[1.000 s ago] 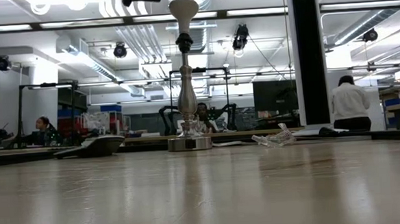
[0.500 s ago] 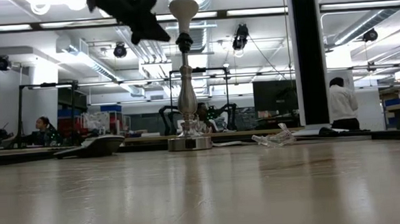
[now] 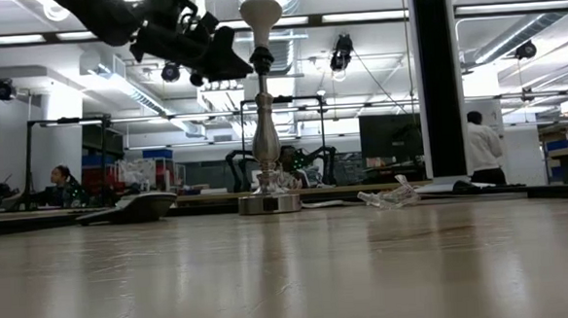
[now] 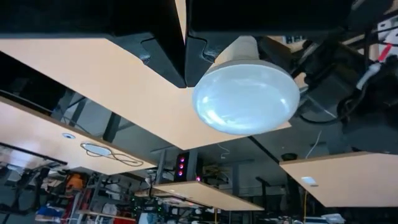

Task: Screw lightbulb
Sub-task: Insert the lightbulb into the table lamp

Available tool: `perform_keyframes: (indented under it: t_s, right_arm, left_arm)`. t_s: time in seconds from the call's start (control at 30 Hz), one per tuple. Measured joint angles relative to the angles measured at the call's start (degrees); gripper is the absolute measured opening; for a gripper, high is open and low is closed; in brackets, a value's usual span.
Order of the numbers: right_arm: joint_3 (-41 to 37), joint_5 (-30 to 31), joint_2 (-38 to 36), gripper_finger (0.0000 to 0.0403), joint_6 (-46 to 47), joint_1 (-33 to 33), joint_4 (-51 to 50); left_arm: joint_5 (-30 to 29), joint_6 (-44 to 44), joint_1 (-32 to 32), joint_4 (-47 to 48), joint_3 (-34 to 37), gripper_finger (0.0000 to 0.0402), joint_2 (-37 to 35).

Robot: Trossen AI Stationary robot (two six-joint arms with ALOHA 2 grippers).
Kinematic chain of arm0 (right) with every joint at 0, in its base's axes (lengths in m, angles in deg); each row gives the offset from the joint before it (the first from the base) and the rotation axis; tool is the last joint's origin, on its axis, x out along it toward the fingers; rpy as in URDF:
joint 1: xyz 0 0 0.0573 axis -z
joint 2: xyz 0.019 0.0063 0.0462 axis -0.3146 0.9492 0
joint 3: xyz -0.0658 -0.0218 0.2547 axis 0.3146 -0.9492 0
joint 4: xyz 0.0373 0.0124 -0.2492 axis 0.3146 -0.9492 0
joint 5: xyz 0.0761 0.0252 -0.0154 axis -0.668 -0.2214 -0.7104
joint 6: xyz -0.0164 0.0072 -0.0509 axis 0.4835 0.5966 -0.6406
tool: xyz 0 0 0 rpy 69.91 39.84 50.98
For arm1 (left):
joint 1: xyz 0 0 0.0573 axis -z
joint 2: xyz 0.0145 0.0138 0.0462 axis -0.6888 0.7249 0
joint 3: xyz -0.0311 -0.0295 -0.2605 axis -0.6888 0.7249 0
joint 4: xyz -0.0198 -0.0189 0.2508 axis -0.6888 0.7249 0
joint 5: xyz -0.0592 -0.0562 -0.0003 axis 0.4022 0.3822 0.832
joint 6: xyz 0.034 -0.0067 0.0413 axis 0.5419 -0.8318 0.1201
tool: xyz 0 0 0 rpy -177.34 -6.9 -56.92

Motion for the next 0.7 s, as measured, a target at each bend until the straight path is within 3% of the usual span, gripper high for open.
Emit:
perform_keyframes:
  t_s: [0.23,0.7]
  right_arm:
    - [0.0,0.0,0.4,0.0,-1.0,0.6,0.4]
    - [-0.1,0.0,0.6,0.0,-1.0,1.1,0.3]
  left_arm:
    - [0.0,-1.5,0.0,-5.6,-0.1,0.0161,4.3]
    - [0.9,-2.5,0.0,-6.1,-5.9,0.014,11.1]
